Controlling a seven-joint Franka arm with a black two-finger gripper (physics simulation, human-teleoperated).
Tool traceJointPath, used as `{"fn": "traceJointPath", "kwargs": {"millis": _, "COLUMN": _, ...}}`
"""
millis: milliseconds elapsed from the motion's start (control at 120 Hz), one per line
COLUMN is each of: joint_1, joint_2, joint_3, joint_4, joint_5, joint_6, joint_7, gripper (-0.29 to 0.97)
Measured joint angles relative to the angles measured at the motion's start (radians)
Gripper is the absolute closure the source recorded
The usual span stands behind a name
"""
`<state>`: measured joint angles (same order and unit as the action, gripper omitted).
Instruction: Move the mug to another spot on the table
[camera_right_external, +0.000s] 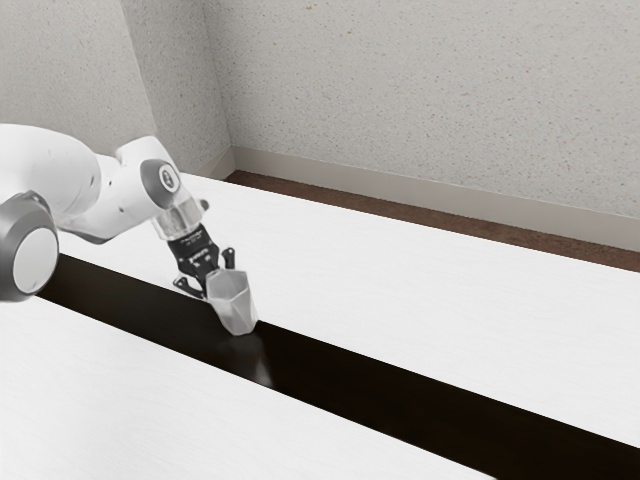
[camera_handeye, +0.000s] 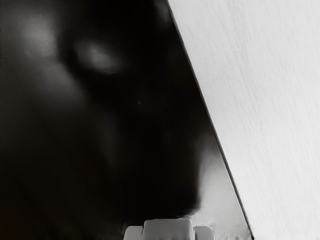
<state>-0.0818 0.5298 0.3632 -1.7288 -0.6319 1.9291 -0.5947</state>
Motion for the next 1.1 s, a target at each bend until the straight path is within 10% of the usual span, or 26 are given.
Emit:
{"fn": "traceJointPath", "kwargs": {"millis": 842, "joint_1": -0.017, "joint_2": 0.063, "joint_3": -0.063, "joint_4": -0.004, "joint_5": -0.014, "joint_6": -0.063, "joint_7": -0.052, "gripper": 0.79}}
{"fn": "traceJointPath", "kwargs": {"millis": 1100, "joint_1": -0.021, "joint_2": 0.06, "joint_3": -0.063, "joint_4": -0.002, "joint_5": -0.026, "joint_6": -0.052, "joint_7": -0.05, "gripper": 0.29}}
